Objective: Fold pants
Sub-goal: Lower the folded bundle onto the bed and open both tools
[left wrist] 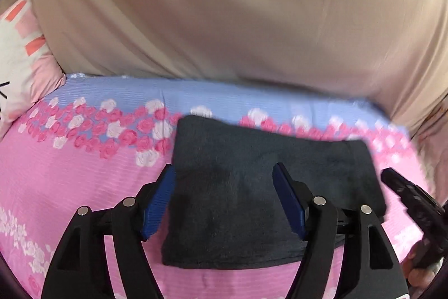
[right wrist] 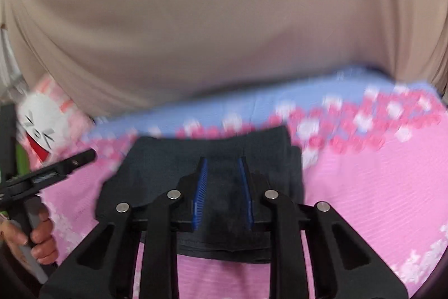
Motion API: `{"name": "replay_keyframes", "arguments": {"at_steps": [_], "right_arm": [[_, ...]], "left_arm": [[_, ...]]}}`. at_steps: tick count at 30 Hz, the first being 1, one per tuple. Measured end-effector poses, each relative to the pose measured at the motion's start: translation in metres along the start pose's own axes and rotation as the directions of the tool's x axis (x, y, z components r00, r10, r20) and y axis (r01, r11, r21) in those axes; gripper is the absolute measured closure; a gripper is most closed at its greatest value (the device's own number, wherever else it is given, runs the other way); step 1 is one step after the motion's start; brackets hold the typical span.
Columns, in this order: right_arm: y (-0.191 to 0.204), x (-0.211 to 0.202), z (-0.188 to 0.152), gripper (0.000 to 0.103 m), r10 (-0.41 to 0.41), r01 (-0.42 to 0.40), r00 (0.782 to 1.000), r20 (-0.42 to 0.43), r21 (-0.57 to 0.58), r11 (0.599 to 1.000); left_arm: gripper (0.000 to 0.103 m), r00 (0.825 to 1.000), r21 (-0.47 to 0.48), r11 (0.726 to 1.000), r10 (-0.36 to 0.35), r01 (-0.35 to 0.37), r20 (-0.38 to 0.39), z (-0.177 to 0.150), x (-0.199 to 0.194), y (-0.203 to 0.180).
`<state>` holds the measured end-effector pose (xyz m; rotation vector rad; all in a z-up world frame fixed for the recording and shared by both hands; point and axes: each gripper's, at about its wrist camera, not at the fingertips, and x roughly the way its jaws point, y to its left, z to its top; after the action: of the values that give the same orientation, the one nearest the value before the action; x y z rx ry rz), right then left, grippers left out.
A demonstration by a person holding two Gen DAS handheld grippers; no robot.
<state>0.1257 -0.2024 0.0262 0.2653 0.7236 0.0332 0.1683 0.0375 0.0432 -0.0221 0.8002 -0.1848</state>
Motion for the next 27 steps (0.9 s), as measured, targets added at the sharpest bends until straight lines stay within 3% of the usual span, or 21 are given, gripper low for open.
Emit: {"name": "replay_keyframes", "arguments": {"at_steps": [1,3,4,8,11,16,20,27], "right_arm": [[-0.010,0.020,-0.011,0.086,-0.044,0.045,0.998,-0.050,0.006,0.999],[-0.019,0.014,-0.015,0.095,-0.020,0.021,1.000,-0.023,0.044,0.999],[-0.018,0.005,-0.011,0.094,-0.010,0.012,1.000,-0.028,0.064,0.998],[-0.004,-0.030,-0.006,0.090,-0.024,0.024,0.998,0.064,0.004,1.000],[-0.014,0.003,-0.021,0.091,-0.092,0.092,0.995,-0.042,-0.004,0.996],[0.000,-0.037,-0.020,0.088,-0.031,0.030,0.999,0.045,0.011,0.999],[-0.002,-0.013,-0.036,0.091,-0.074,0.074,0.997,-0.024,-0.013,0.997],[0.020,-0.086,-0.038,0.087,-0.026,0.026,0.994,0.106,0.000,1.000]], "left_arm": [[0.034,0.999,0.013,0.999,0.036,-0.035,-0.041,-0.008,0.016,-0.002],[0.036,0.995,0.006,0.998,0.055,-0.055,-0.088,-0.016,0.033,-0.001],[0.036,0.993,0.001,0.998,0.059,-0.059,-0.102,-0.021,0.040,0.002],[0.036,0.994,0.016,0.997,0.074,-0.073,-0.081,-0.023,0.042,0.000],[0.036,0.993,0.029,0.996,0.088,-0.085,-0.082,-0.024,0.045,-0.001],[0.036,0.994,0.032,0.995,0.091,-0.089,-0.062,-0.026,0.032,0.002],[0.036,0.995,0.016,0.996,0.085,-0.084,-0.060,-0.028,0.024,0.005],[0.036,0.994,0.021,0.994,0.107,-0.106,-0.033,-0.041,-0.006,0.005]]}}
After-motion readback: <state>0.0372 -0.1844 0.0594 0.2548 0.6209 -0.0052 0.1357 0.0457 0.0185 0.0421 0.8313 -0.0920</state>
